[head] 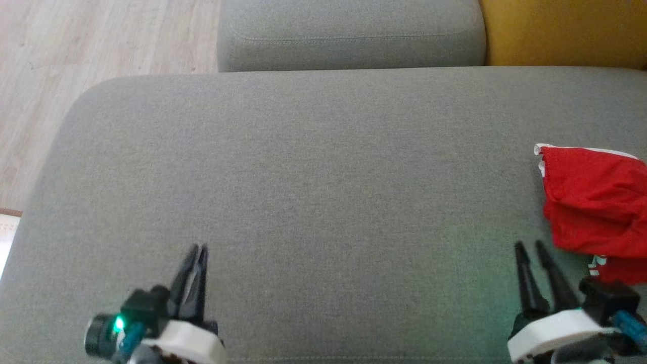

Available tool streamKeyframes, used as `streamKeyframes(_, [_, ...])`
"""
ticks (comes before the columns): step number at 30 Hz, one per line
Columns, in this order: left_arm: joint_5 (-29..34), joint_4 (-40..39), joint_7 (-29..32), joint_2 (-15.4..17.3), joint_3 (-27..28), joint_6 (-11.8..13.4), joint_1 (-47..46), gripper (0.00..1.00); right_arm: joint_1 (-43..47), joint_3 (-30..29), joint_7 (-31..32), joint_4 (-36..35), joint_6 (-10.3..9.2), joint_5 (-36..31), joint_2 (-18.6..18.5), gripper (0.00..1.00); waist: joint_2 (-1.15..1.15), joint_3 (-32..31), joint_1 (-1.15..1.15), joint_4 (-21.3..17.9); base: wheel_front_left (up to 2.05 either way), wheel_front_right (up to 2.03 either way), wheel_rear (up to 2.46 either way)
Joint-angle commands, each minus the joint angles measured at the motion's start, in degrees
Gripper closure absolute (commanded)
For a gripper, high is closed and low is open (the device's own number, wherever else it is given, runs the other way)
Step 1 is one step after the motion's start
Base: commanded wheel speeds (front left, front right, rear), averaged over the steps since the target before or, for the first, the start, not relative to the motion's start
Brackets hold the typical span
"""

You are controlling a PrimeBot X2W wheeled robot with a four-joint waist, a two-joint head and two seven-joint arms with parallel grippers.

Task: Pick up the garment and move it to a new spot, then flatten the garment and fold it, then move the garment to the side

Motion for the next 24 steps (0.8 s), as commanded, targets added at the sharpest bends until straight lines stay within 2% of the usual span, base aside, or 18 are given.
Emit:
streamKeyframes(1, [-0.35, -0.67, 0.05, 0.07, 0.15, -0.05, -0.30, 1.00, -0.11, 0.08, -0.06, -0.77, 0.00, 0.36, -0.01, 1.00, 0.00, 0.00, 0.00, -0.02, 0.00, 0.00, 0.00])
streamKeyframes(24, [-16.45, 0.30, 3.73, -0.39, 3.30, -1.61, -2.15, 1.00, -2.71, 0.11, 1.01, 1.13, -0.01, 16.64, -0.79, 1.00, 0.00, 0.00, 0.00, -0.59, 0.00, 0.00, 0.00])
